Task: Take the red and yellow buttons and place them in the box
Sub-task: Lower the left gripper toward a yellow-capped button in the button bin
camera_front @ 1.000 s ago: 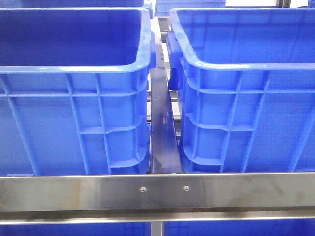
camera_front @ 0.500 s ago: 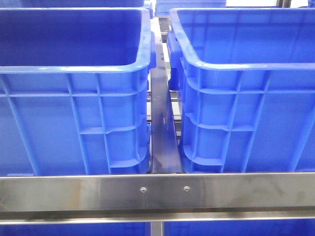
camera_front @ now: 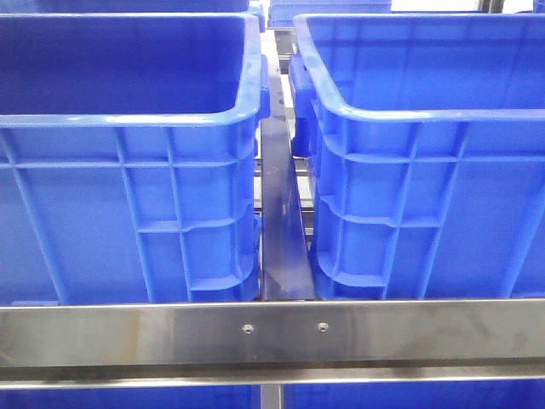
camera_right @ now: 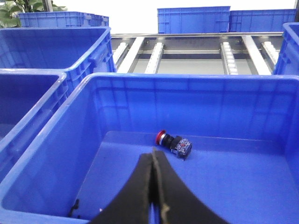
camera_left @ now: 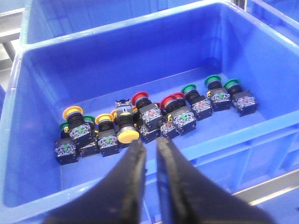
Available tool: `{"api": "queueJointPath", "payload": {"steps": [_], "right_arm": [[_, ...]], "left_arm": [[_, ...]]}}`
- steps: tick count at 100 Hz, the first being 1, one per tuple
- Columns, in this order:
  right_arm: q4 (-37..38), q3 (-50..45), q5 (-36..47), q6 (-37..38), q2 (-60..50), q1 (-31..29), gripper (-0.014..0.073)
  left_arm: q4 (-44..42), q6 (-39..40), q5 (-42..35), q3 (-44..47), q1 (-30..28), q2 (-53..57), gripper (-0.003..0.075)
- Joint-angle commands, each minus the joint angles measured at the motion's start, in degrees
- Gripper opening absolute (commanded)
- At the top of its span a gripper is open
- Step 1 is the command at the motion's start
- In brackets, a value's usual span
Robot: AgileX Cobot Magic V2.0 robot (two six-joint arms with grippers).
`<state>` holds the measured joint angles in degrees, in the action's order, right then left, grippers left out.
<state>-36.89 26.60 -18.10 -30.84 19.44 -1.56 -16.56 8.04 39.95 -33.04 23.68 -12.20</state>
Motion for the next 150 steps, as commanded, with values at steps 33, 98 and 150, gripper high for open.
{"api": "queueJointPath", "payload": {"steps": [33, 98, 150], "right_arm": [[-0.41, 1.45, 2.10, -0.54, 0.24, 0.01, -0.0067], [-0.41, 1.45, 1.86, -0.54, 0.24, 0.01, -0.0067], [-0.41, 1.45, 1.25, -0.54, 0.24, 0.01, -0.0067]], "left_arm": [[-2.32, 0.50, -4.65, -2.94, 0.27, -4.88, 0.0380], [-9.22, 9.88, 12.71, -34.76, 0.27, -52.16, 0.0380], [15.55, -10.70, 4.80, -37.06, -18.51, -62.15, 0.0380]]}}
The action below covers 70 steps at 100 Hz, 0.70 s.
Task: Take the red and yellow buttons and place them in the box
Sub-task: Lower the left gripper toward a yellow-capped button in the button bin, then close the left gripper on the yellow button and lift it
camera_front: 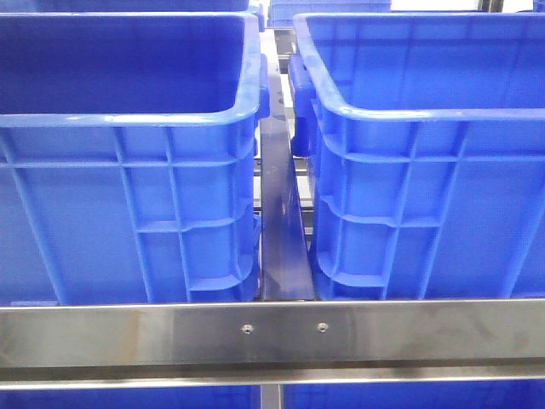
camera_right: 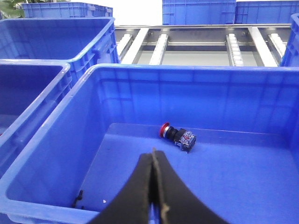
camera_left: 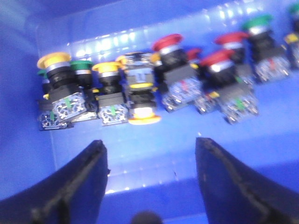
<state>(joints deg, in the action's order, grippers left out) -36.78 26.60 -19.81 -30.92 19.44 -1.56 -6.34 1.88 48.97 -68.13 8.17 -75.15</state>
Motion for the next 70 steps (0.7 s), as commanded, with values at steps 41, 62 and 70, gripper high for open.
{"api": "queueJointPath", "payload": {"steps": [41, 62, 70], "right_arm": [[-0.52, 1.45, 1.54, -0.45, 0.24, 0.01, -0.0067], [-0.52, 1.45, 1.35, -0.45, 0.24, 0.01, -0.0067], [-0.52, 1.45, 1.35, -0.45, 0.24, 0.01, -0.0067]], "left_arm": [[7.53, -6.56, -8.45, -1.97, -5.69, -5.78, 0.0380], [7.23, -6.56, -10.96, -1.97, -5.78, -9.42, 0.0380], [7.03, -6.56, -11.86, -1.97, -5.78, -10.44, 0.0380]]}}
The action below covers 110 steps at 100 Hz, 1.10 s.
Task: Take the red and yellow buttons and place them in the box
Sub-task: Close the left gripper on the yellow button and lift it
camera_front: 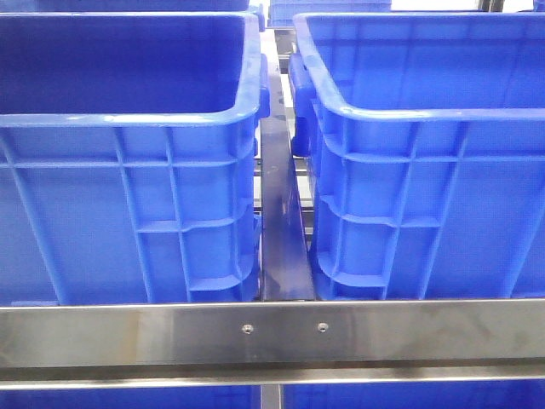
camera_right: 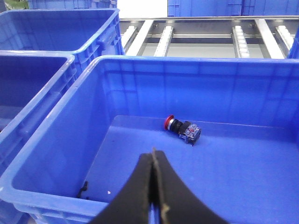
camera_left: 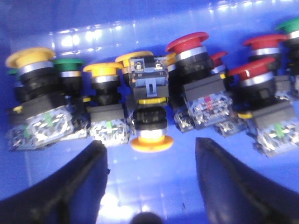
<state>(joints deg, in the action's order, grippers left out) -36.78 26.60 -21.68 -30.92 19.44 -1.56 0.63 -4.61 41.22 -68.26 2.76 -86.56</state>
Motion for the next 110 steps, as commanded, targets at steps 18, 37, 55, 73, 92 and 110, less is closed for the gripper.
{"api": "queueJointPath", "payload": {"steps": [18, 37, 55, 73, 92, 110], "right_arm": [[-0.52, 1.45, 3.27, -0.45, 0.24, 0.01, -0.0067], [-0.52, 1.45, 3.27, -0.45, 0.24, 0.01, -0.0067], [-0.52, 1.45, 3.27, -0.45, 0.24, 0.01, -0.0067], [-0.52, 1.45, 3.32, -0.45, 0.24, 0.01, -0.0067], [-0.52, 1.45, 3.32, -0.45, 0.24, 0.01, -0.0067], [-0.52, 1.45, 3.32, -0.45, 0.24, 0.01, -0.0067]], "left_arm": [[-0.63, -0.07, -5.01, -1.85, -1.05, -1.43, 0.0380], [-0.31, -0.07, -5.88, -1.85, -1.85, -3.56, 0.0380], [-0.07, -0.07, -6.66, -1.85, -1.85, -5.09, 0.0380], [2.44, -1.69, -6.89, -1.85, -1.85, -5.66, 0.0380], [3.14, -2.50, -6.89, -1.85, -1.85, -6.09, 0.0380], [3.14, -2.50, -7.75, -1.85, -1.85, -7.83, 0.0380]]}}
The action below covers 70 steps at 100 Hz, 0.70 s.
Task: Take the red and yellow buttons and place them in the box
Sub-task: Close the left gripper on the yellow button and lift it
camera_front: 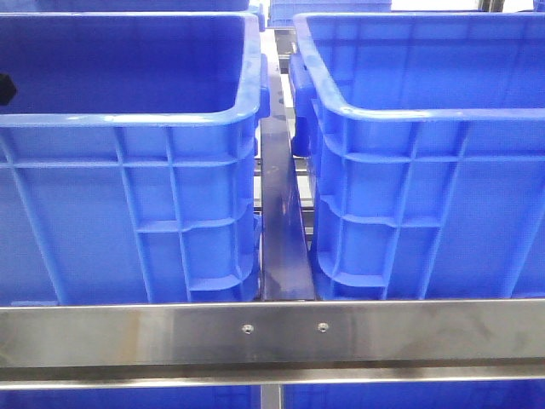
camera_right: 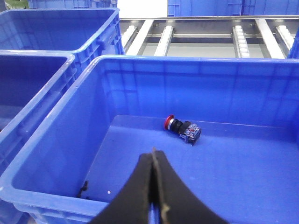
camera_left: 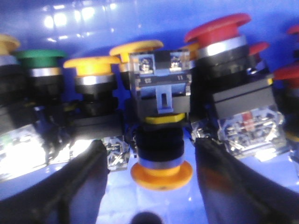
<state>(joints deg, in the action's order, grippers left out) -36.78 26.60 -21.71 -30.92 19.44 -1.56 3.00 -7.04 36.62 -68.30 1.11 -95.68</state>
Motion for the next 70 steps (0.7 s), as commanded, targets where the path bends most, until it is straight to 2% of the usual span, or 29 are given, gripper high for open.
{"api": "queueJointPath", "payload": {"steps": [1, 44, 56, 70], "right_arm": [[-0.52, 1.45, 3.35, -0.45, 0.24, 0.01, -0.0067], [-0.52, 1.45, 3.35, -0.45, 0.24, 0.01, -0.0067], [-0.52, 1.45, 3.35, -0.45, 0.24, 0.01, -0.0067], [-0.52, 1.45, 3.35, -0.45, 0.24, 0.01, -0.0067]], "left_arm": [[0.76, -0.07, -3.26, -1.81, -0.19, 1.30, 0.0380], [0.76, -0.07, -4.71, -1.81, -0.19, -0.56, 0.0363], [0.76, -0.07, -4.79, -1.81, -0.19, -0.56, 0.0286], [0.66, -0.07, -4.79, -1.81, -0.19, -0.56, 0.0111]]}}
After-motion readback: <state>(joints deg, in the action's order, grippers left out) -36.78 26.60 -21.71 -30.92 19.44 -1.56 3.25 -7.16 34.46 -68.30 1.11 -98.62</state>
